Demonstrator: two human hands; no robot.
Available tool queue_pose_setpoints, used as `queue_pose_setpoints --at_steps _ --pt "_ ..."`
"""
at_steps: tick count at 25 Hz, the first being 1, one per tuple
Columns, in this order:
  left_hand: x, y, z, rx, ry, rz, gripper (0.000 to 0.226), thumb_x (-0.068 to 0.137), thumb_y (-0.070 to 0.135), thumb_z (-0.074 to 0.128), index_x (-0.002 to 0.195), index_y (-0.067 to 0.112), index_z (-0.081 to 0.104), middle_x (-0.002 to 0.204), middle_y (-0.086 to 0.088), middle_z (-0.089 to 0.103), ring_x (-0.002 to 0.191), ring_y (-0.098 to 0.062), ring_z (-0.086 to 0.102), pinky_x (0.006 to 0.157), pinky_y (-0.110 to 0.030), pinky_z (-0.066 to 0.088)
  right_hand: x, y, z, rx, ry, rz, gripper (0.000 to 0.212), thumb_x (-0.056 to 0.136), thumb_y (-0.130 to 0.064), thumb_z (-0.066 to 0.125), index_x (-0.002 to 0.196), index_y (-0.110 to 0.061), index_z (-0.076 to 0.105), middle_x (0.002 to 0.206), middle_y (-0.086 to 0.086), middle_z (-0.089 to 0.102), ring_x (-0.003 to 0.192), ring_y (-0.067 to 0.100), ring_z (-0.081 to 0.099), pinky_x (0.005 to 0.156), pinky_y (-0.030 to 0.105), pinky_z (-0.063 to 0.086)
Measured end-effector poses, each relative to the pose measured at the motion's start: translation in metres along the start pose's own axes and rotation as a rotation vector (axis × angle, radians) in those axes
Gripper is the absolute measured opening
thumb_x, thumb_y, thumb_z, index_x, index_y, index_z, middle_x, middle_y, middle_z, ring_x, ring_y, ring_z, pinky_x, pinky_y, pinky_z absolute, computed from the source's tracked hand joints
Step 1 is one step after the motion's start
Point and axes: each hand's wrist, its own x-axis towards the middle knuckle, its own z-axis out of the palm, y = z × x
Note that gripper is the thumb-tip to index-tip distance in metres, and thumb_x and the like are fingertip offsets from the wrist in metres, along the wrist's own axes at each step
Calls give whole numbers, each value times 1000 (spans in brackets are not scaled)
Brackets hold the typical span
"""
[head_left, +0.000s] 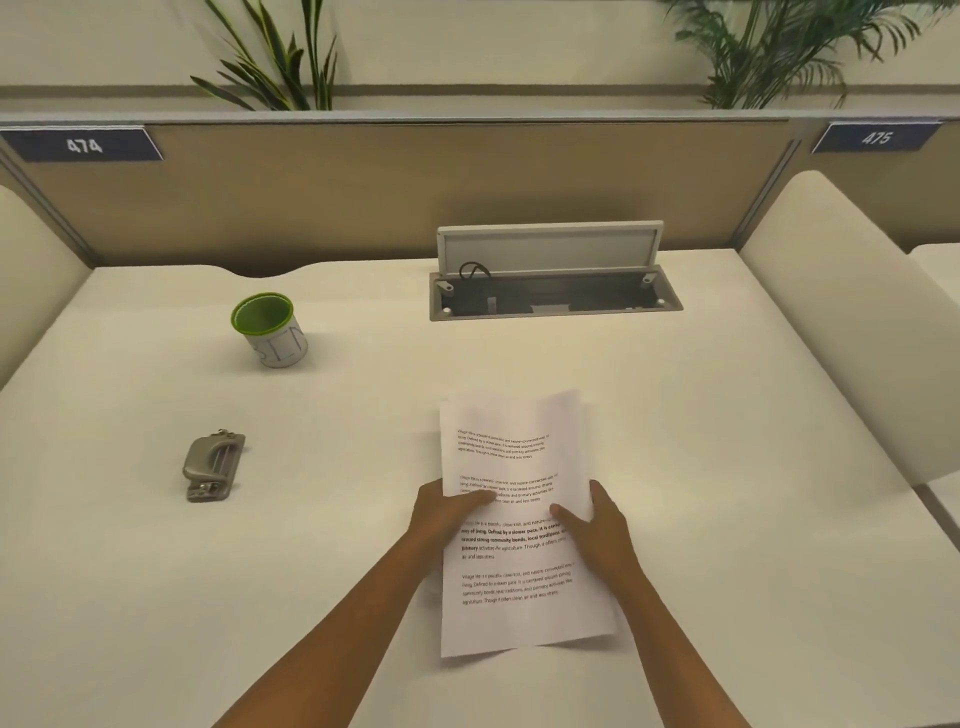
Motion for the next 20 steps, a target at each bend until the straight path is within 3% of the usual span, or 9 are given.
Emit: queue_pose_setpoints --at_steps 4,8,10,14,17,20 --pt "-7 17 -25 -118 13 123 42 70 19 90 108 10 74 99 -9 81 88 -29 79 70 -38 64 1 -23 10 91 -74 -131 15 89 -16 73 102 -21 69 97 -13 77 94 11 73 70 16 56" --pt "-19 50 -39 -54 74 293 35 73 34 88 103 20 76 93 0 82 82 -21 80 60 -27 61 0 -60 15 262 -121 -127 34 80 -28 83 110 -23 71 104 -4 79 91 16 77 76 35 64" --pt "-25 66 -40 -12 122 411 27 77 34 86 100 23 77 89 3 82 77 -19 79 57 -27 61 3 -80 20 277 -105 -171 31 79 -32 84 107 -23 74 101 -2 80 88 16 78 74 37 64" --pt "-44 99 -42 -53 194 607 16 77 39 82 90 32 76 84 13 80 75 -13 78 56 -23 60 4 -126 24 368 -55 -329 12 83 -31 80 95 -34 77 94 -7 81 83 14 78 65 28 63" --pt "-54 116 -52 -37 147 747 13 78 34 80 87 42 78 89 15 80 82 -11 77 61 -21 59 5 -150 19 362 -89 -413 16 77 -36 82 91 -41 77 95 -12 80 85 12 77 65 22 61" --pt "-55 120 -65 -59 123 767 16 73 35 81 90 33 79 91 9 81 86 -16 77 66 -22 59 8 -154 14 335 -93 -452 27 67 -44 86 92 -38 78 96 -10 80 86 12 77 68 22 61"
